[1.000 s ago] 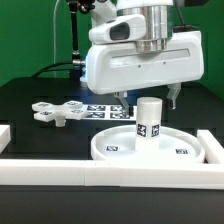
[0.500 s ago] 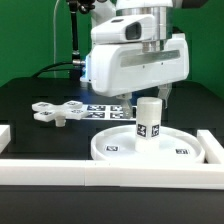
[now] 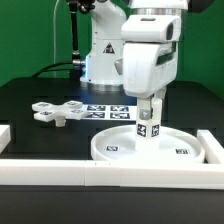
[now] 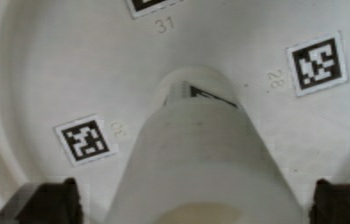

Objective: Assemble round table

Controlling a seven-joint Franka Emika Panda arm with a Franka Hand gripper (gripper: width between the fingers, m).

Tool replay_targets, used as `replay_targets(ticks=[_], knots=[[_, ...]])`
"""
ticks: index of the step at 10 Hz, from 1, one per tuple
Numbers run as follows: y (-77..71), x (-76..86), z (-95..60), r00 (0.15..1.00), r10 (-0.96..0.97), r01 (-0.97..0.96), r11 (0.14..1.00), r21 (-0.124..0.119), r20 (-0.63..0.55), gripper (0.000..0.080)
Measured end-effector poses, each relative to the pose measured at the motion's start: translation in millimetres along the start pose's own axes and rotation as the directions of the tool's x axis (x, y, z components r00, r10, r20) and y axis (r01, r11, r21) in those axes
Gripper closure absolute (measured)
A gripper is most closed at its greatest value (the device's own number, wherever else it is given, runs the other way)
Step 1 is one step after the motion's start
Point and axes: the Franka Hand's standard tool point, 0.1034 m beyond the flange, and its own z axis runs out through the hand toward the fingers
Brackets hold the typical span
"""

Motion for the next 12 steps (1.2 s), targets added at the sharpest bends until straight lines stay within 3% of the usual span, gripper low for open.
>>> replay_targets(ticks=[6,10,12], knots=[[2.5,-3.4,0.7,0.925,-0.377,0.378,0.926,-0.006,0.052,0.0151],[0.5,-0.5,2.7,0.928,-0.368,0.369,0.929,-0.003,0.051,0.0151],[0.1,-2.7,4.1,0.929,-0.366,0.366,0.931,0.000,0.052,0.0392]])
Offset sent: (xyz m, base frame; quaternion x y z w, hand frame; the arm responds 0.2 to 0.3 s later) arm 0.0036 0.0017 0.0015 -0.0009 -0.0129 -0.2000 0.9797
